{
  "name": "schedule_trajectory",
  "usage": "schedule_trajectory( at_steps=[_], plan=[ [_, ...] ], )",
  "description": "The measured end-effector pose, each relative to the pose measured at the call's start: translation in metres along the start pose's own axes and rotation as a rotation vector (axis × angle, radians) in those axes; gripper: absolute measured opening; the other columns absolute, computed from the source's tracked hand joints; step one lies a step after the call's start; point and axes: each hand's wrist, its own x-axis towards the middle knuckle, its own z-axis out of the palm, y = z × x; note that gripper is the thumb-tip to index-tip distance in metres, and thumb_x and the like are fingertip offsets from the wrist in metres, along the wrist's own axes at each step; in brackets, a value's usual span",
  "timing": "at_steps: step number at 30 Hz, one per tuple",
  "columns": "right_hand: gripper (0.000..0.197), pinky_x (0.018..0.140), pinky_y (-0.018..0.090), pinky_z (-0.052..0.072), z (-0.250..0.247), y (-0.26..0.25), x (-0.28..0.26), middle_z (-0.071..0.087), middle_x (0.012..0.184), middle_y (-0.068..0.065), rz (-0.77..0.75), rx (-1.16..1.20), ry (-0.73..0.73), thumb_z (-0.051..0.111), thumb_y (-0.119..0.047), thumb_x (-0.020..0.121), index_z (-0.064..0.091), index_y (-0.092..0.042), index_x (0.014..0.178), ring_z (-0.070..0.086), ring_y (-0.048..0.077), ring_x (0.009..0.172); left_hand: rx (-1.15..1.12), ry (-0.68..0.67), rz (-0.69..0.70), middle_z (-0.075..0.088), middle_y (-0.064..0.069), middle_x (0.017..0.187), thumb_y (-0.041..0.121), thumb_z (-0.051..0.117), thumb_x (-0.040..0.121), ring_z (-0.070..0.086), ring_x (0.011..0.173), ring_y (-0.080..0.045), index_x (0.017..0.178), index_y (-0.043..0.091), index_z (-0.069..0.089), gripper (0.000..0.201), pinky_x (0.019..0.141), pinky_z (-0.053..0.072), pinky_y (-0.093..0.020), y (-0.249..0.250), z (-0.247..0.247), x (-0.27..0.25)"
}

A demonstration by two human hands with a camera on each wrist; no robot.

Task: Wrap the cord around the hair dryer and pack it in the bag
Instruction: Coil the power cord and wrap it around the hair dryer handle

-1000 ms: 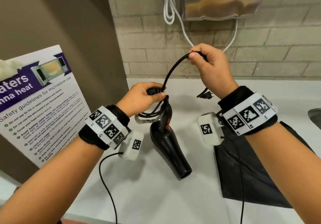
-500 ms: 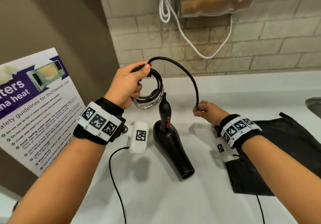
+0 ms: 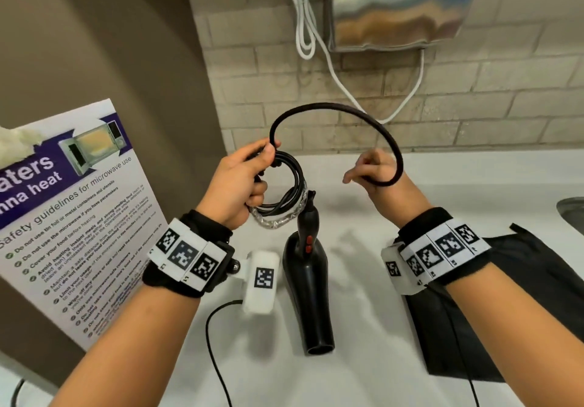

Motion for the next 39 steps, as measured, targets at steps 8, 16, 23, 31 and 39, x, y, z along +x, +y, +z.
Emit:
schedule_trajectory(
  at_steps=[8, 16, 23, 31, 39],
  plan=[
    [0.007, 0.069, 0.019, 0.053, -0.018, -0.086, 0.006, 0.068, 0.081, -0.014, -0.081, 0.859, 0.165, 0.052, -0.018, 0.081, 0.057, -0.023, 0.084, 0.062, 0.004, 0.076, -0.033, 0.109, -0.032, 0.049, 0.003, 0.074, 0.020, 0.052, 0.092, 0.023, 0.033, -0.001, 0.120, 0.012, 0.058, 0.029, 0.031, 0.019, -0.011, -0.009, 0.006, 0.004],
    [0.026, 0.074, 0.024, 0.053, 0.005, -0.083, 0.003, 0.070, 0.082, -0.012, -0.025, 0.851, -0.080, 0.054, -0.007, 0.080, 0.064, -0.031, 0.078, 0.064, 0.008, 0.078, -0.053, 0.061, -0.049, 0.046, 0.005, 0.074, 0.023, 0.051, 0.092, 0.022, 0.034, -0.002, 0.106, 0.018, 0.062, 0.018, 0.030, 0.018, -0.012, -0.007, 0.012, 0.000],
    [0.010, 0.072, 0.010, 0.035, 0.022, -0.079, 0.004, 0.054, 0.079, 0.004, -0.209, 0.255, 0.136, 0.064, -0.002, 0.074, 0.056, -0.005, 0.079, 0.043, -0.001, 0.079, 0.028, -0.083, -0.001, 0.052, 0.008, 0.071, 0.024, 0.051, 0.091, 0.020, 0.037, -0.004, 0.101, 0.025, 0.065, 0.017, 0.033, 0.018, -0.014, 0.000, 0.018, -0.009],
    [0.042, 0.072, 0.033, 0.048, 0.020, -0.069, 0.026, 0.067, 0.092, 0.007, -0.035, 0.238, -0.227, 0.047, -0.012, 0.084, 0.036, -0.008, 0.124, 0.062, 0.023, 0.083, 0.059, -0.149, 0.051, 0.040, 0.009, 0.055, 0.019, 0.051, 0.091, 0.022, 0.036, -0.003, 0.117, 0.028, 0.060, 0.029, 0.032, 0.020, -0.014, 0.001, 0.023, -0.010],
    [0.032, 0.069, 0.035, 0.047, 0.000, 0.004, 0.007, 0.058, 0.096, 0.006, 0.066, -0.150, -0.131, 0.043, -0.037, 0.092, 0.059, -0.015, 0.108, 0.058, 0.027, 0.078, -0.115, -0.051, -0.030, 0.063, 0.011, 0.061, 0.026, 0.040, 0.097, 0.017, 0.035, -0.001, 0.100, 0.026, 0.063, 0.023, 0.034, 0.011, -0.014, 0.013, 0.006, -0.002]
  ],
)
